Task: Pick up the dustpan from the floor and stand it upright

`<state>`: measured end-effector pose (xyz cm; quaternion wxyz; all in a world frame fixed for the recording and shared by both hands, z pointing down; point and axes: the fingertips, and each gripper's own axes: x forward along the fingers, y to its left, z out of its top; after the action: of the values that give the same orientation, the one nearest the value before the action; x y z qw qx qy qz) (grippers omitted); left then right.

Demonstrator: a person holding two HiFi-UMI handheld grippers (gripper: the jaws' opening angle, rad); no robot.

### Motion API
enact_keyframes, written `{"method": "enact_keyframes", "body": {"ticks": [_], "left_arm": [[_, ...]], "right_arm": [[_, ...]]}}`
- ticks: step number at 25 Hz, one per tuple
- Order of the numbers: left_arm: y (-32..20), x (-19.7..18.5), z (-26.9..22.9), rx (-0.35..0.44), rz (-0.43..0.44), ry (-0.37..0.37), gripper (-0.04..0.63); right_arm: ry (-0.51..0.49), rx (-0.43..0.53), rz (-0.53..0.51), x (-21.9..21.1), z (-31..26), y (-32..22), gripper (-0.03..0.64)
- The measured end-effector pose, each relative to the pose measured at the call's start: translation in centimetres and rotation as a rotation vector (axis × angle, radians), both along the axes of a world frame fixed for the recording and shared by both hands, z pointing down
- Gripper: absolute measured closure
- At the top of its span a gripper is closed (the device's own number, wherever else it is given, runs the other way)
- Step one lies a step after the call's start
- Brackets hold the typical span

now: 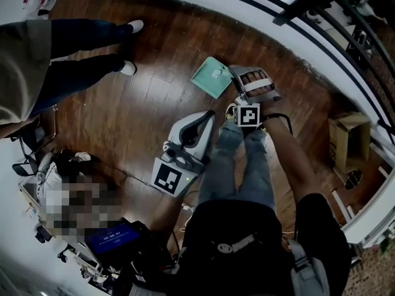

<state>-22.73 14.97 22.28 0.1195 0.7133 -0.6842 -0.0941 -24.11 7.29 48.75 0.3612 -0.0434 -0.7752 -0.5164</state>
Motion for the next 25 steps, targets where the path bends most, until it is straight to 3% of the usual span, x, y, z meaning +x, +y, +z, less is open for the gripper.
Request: {"method": "enact_keyframes", "body": {"ticks": [6, 9, 13, 19, 22, 25], "left_arm": [[1.4, -0.6, 0.4, -0.003, -0.029, -0.003, 0.578], [1.5, -0.9, 0.5, -0.001, -0.037, -0.003, 0.578], [1.4, -0.9, 0.5, -0.005, -0.024, -0.01, 0.578], [0.9, -1.1, 0.3, 0.003, -0.002, -0.039, 0.578], [1.7, -0.9, -1.7, 0.002, 0.001, -0.046, 0.578], [1.8, 0.1, -3.6, 0.014, 0.014, -0.065, 0.578]], "right_arm": [[-0.004, -0.067, 0.054, -0.7, 0.3, -1.1, 0.515], [0.002, -0.188, 0.102, -0.5, 1.0, -1.1, 0.397], [-0.044, -0.333, 0.16, -0.2, 1.1, -1.1, 0.399], [-0.104, -0.467, 0.207, -0.4, 0.2, -2.4, 0.393], [-0.154, -0.52, 0.236, 0.0, -3.4, -2.1, 0.4], [-0.267, -0.586, 0.263, 1.3, -8.6, -2.3, 0.425]]}}
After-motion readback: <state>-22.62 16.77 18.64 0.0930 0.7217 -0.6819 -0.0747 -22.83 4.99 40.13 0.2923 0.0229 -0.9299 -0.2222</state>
